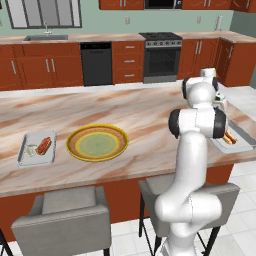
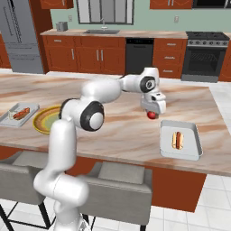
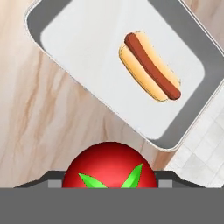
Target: Place one cooked food and one vegetable from the large plate to each tupperware container.
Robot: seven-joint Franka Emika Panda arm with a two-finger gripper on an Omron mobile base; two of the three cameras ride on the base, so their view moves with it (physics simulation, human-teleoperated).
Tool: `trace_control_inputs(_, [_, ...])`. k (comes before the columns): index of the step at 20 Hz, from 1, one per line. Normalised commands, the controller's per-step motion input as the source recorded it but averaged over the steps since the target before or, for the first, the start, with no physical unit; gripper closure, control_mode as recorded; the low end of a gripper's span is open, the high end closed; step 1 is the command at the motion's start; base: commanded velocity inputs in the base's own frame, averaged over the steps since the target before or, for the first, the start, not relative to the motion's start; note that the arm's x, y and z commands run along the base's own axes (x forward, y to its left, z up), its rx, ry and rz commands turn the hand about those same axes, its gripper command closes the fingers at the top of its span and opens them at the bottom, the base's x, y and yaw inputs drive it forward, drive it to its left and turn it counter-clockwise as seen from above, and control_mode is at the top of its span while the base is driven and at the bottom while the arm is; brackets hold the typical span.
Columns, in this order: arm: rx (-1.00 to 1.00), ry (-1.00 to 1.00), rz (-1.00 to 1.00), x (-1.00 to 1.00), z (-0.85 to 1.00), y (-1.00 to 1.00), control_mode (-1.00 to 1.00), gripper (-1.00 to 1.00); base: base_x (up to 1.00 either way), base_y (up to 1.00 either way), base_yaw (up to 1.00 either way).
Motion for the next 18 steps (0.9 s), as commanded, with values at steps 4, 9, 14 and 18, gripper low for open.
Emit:
trace_control_inputs(4, [0.0, -0.02, -0.24, 0.24, -0.22, -0.97, -1.0, 1.0, 0.0, 0.0, 0.0])
trace_control_inputs(9, [0.04, -0.09, -0.18, 0.12, -0.34, -0.42, -1.0, 1.0, 0.0, 0.0, 0.0])
trace_control_inputs(14, [0.03, -0.07, -0.06, 0.0, -0.24, 0.0, -1.0, 1.0, 0.0, 0.0, 0.0])
trace_control_inputs(18, [0.01, 0.0, -0.08, 0.0, -0.45, -0.16, -1.0, 1.0, 0.0, 0.0, 0.0])
